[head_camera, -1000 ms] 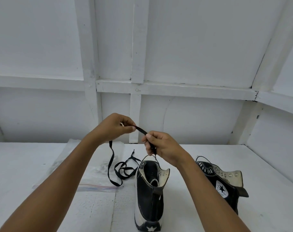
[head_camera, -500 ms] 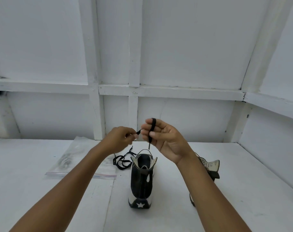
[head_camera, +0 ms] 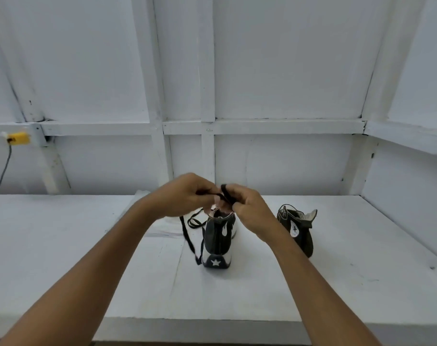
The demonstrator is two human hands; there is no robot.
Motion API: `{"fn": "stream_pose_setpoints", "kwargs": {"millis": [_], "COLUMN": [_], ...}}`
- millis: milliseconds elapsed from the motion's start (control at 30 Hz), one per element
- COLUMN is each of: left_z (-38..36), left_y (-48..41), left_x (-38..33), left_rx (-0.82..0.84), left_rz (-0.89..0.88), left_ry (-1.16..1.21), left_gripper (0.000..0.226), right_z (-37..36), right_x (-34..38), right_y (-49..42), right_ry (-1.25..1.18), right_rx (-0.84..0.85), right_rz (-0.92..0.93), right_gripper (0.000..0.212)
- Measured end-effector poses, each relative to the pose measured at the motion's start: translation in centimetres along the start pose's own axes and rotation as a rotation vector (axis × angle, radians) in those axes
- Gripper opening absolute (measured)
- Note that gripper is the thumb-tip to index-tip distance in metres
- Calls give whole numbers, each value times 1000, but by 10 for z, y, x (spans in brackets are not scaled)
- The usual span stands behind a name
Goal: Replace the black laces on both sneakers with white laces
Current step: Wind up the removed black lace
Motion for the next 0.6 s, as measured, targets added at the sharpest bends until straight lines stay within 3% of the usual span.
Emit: {"fn": "stream_pose_setpoints", "kwargs": {"millis": [200,300,400,500,600], "left_z": [20,10,-12,-37,-53], "left_y": [6,2,2,4,12], "left_x": [6,14,16,16,7], "left_rx": [-301,-362,-300,-125,74], "left_rz": [16,71,112,143,129], "left_ry": [118,85,-32,-165,-225], "left_gripper": [11,13,23,30,32], "right_z": [-7,-9,-5,2,7], "right_x": [10,14,22,26,24], "right_y": [28,33,35,33,27], "right_ry": [-259,-469,-704,-896,-908], "right_rx": [146,229,171,55,-81], "right_rz": [-62,-130,-120,-89,-73], "right_gripper": [37,33,37,45,50]}}
Point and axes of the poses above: each hand's wrist, its own y-axis away from the middle knuckle, its own z-axis out of the back of the hand, x = y × z, the point moved 5 cm from there along -y, towards the middle knuckle, and after that the axes turned 7 degrees about z, right-handed, at the moved point
